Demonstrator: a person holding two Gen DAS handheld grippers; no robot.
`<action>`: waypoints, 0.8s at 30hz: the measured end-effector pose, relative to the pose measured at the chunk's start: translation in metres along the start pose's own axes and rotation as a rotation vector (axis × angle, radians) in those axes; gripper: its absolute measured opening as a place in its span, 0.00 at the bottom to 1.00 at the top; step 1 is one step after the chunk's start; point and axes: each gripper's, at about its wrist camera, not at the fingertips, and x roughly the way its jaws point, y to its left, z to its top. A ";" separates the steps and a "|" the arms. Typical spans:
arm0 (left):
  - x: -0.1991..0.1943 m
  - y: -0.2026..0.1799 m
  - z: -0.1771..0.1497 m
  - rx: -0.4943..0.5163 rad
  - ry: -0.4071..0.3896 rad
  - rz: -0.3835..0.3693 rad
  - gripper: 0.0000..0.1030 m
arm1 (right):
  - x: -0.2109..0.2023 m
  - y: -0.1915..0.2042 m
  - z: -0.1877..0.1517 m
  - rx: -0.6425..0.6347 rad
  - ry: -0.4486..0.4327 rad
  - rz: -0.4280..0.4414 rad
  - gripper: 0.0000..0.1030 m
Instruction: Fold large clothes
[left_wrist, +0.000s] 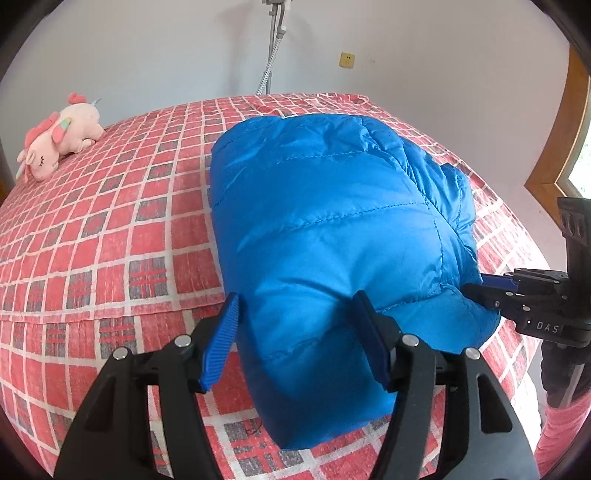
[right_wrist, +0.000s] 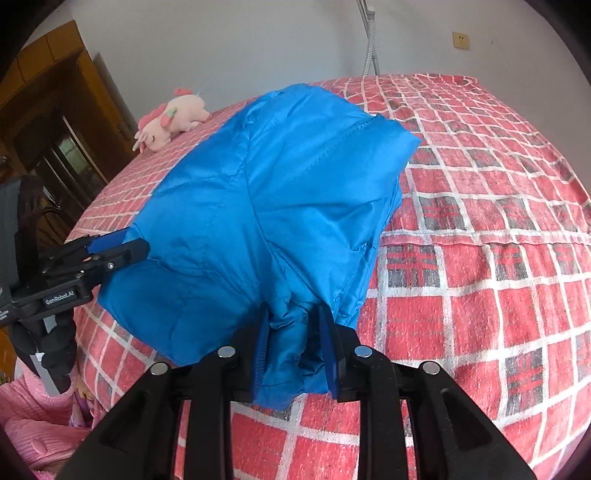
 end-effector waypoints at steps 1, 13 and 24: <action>0.000 0.000 0.000 -0.002 -0.001 0.001 0.60 | 0.001 0.001 0.000 0.000 -0.001 -0.003 0.24; -0.001 -0.001 -0.003 -0.008 -0.013 0.010 0.60 | 0.001 0.007 -0.005 0.020 -0.033 -0.047 0.25; -0.005 0.004 0.001 -0.031 0.011 -0.024 0.60 | -0.008 0.013 0.003 0.040 -0.011 -0.059 0.29</action>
